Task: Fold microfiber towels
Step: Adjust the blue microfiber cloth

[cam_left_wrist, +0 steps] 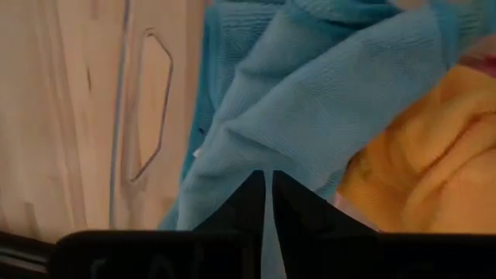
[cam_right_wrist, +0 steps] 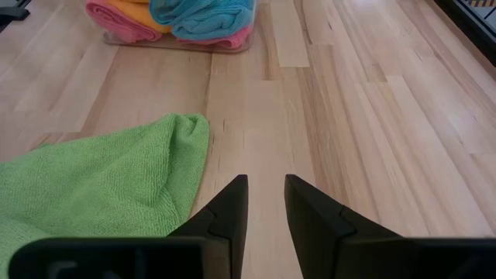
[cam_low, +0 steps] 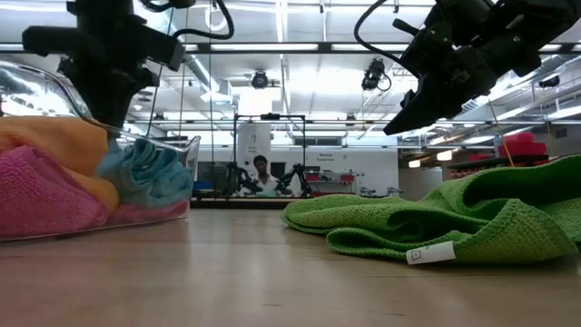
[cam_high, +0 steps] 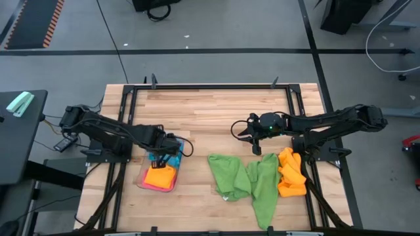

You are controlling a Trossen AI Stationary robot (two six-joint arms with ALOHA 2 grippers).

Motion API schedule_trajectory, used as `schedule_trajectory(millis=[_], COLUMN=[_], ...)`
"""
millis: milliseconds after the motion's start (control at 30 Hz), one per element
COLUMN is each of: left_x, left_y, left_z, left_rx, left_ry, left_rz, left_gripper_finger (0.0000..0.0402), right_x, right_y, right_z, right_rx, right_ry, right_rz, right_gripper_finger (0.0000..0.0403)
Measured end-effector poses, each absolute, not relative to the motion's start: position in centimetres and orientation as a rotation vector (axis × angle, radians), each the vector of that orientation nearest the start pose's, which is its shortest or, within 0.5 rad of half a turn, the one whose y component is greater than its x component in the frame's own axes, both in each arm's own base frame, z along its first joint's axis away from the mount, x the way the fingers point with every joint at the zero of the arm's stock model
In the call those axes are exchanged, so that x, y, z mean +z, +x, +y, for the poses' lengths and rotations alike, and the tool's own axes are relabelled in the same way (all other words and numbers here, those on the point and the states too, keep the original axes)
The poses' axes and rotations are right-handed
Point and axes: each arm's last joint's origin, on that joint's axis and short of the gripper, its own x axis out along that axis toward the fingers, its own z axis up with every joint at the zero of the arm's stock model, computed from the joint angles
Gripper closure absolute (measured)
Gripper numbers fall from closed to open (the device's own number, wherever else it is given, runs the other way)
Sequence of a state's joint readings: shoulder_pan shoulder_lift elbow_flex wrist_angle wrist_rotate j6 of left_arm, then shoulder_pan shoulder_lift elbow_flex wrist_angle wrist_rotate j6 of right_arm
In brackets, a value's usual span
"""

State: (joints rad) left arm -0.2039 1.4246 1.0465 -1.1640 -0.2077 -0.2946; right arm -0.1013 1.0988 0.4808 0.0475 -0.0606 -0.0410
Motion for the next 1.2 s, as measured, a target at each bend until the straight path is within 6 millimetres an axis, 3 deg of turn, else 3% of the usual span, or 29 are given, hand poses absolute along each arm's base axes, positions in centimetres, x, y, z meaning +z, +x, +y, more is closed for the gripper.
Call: schedule_trajectory(millis=[300, 467, 667, 1000, 1200], left_x=[19.4, 17.8, 18.1, 22.0, 22.9], left_y=[20.6, 20.2, 20.2, 21.2, 22.3], left_z=[-3.6, -3.7, -3.7, -3.9, -4.1], left_rx=[0.293, 0.28, 0.29, 0.264, 0.223], left_ry=[0.094, 0.048, 0.034, 0.059, 0.079], left_rz=[1.64, 1.642, 1.645, 1.654, 1.569], left_gripper_finger=[0.0394, 0.0382, 0.0368, 0.0381, 0.0372], right_x=[19.3, 19.4, 19.5, 19.5, 19.5], right_y=[21.5, 21.5, 21.6, 21.6, 21.6], right_z=[-2.0, -2.0, -2.0, -2.0, -2.0], right_rx=[-0.029, -0.029, -0.029, -0.03, -0.03], right_ry=[0.01, 0.009, 0.009, 0.012, 0.012], right_rz=[0.569, 0.557, 0.555, 0.555, 0.555], right_gripper_finger=[0.0307, 0.0307, 0.0307, 0.0307, 0.0307])
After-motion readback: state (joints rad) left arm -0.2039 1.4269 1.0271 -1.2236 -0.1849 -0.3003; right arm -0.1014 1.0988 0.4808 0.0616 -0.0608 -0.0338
